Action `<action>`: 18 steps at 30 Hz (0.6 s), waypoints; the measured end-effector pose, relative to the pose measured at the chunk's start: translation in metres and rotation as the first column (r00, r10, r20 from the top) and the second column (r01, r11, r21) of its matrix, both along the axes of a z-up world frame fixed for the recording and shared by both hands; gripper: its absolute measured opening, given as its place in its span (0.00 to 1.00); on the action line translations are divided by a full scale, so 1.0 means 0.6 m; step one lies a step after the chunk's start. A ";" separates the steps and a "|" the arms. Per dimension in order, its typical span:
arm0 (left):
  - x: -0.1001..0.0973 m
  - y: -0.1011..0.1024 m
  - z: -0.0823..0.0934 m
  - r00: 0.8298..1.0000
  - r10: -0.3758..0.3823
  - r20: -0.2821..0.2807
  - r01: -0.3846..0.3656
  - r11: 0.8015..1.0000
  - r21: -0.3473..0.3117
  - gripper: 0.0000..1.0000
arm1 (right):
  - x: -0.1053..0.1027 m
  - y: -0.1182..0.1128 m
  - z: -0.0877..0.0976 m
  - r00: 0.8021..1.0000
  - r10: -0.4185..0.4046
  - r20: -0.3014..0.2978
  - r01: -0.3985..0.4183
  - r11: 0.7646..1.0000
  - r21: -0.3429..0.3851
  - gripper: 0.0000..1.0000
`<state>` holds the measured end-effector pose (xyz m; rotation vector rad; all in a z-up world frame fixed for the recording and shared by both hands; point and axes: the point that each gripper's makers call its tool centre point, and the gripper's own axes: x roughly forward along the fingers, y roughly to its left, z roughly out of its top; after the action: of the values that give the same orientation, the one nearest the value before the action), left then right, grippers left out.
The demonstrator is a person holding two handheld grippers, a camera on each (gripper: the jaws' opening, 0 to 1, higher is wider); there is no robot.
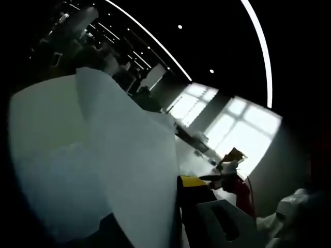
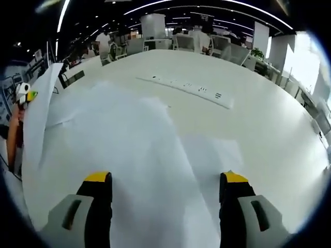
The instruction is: Organize the stack of printing papers by aligning and flattening the scattered papers on the table
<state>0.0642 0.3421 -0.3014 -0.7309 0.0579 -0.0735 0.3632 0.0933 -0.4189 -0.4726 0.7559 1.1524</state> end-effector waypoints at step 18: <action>-0.005 0.001 0.004 1.000 0.008 0.009 -0.008 1.000 0.003 0.06 | 0.000 0.010 -0.010 0.998 0.045 0.053 -0.047 0.998 0.047 0.75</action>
<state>0.0610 0.3424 -0.2989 -0.7281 0.0467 -0.0692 0.3632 0.0993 -0.4248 -0.4798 0.6742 1.1943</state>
